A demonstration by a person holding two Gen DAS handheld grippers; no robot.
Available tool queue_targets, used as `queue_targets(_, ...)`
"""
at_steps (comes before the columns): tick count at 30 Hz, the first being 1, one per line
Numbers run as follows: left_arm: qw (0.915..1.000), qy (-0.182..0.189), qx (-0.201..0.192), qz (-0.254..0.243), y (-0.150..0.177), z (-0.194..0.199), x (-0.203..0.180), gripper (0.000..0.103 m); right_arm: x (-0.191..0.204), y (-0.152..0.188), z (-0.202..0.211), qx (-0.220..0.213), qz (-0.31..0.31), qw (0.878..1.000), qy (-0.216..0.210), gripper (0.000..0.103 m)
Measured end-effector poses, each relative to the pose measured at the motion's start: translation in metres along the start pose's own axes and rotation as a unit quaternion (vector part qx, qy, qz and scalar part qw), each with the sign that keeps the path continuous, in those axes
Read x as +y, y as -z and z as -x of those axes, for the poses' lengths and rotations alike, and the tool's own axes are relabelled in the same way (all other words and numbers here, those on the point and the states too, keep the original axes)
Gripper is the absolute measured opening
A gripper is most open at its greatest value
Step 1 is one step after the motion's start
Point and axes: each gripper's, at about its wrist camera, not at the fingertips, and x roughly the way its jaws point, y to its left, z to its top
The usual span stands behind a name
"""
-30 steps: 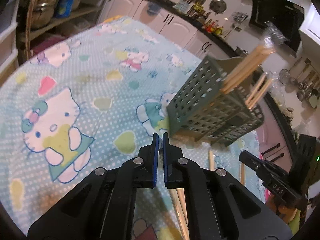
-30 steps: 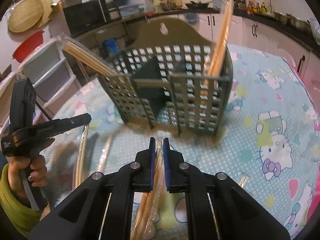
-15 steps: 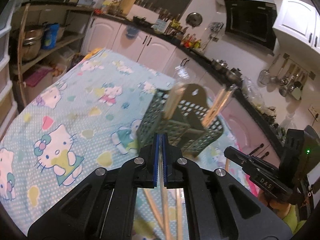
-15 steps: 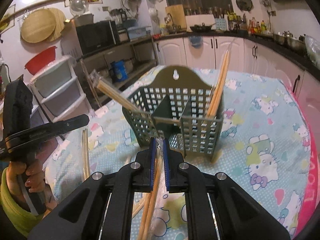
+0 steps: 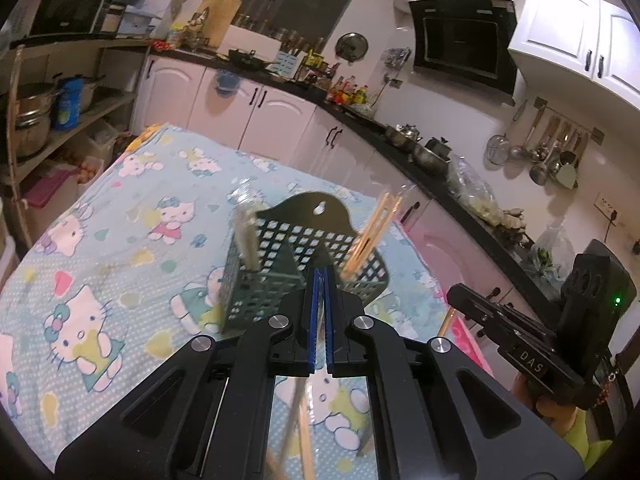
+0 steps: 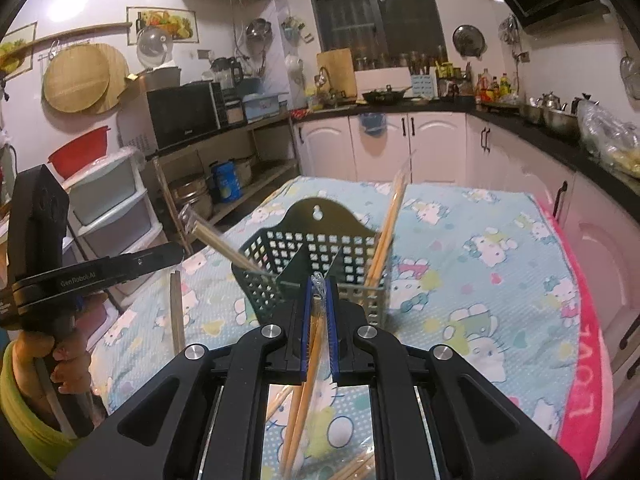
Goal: Organize utensils
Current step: 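Lift the chopsticks with both tools and carry them above the holder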
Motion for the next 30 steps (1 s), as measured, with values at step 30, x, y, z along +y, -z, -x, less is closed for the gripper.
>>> queue_targets(30, 0.9948, 0.048, -0.078, -0.045, -0.076, 0.008, -0.067, 0.0, -0.015, -0.053, 0.03, -0.078, 0.008, 0.997, 0.002, 0.007)
